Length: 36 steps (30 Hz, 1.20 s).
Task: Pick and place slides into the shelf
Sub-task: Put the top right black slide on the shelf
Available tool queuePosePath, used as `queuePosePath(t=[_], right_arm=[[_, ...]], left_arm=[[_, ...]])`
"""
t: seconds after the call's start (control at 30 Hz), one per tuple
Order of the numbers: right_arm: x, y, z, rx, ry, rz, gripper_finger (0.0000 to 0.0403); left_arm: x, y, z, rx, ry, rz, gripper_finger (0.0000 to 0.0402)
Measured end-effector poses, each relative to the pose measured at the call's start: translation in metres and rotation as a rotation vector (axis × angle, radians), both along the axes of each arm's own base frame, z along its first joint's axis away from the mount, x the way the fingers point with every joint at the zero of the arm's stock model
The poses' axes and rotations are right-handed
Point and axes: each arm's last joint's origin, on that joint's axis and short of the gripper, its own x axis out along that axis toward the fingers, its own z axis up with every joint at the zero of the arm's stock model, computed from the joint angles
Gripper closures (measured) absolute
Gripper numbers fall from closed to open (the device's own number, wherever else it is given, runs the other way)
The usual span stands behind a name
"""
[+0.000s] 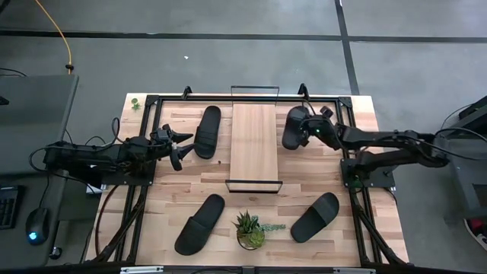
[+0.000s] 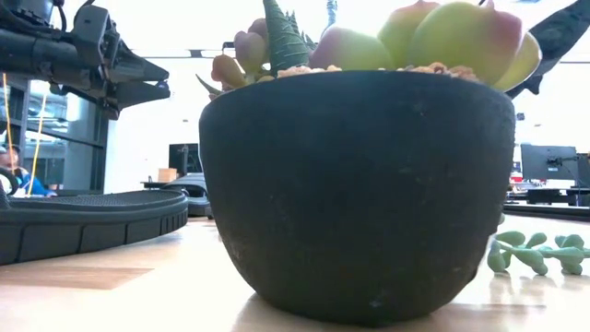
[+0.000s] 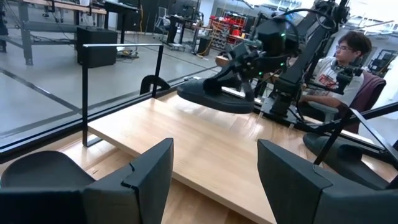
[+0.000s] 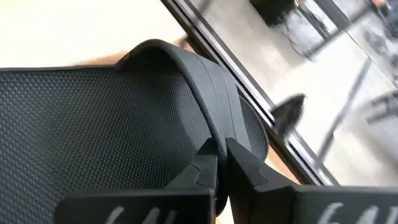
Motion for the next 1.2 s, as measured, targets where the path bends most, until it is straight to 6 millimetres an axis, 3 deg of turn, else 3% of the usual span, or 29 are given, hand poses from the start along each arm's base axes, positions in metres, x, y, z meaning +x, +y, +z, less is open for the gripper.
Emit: queuePosePath(t=[0.53,0.73,1.0,1.2], right_arm=[[-0.002,0.028,0.037,0.008,-0.249,0.328,0.0403],[0.000,0.036,0.051,0.044,-0.409,0.507,0.0403],[0.005,0.041,0.064,0.134,-0.592,0.695,0.0403],[0.006,0.045,0.072,0.217,-0.711,0.810,0.0403]], left_arm=[[0.000,0.000,0.000,0.012,0.006,-0.002,0.0185],[0.001,-0.001,0.005,0.175,0.040,-0.066,0.0186],[0.001,-0.006,0.023,0.476,-0.052,-0.204,0.0186],[0.002,-0.009,0.024,0.538,-0.071,-0.306,0.0185]])
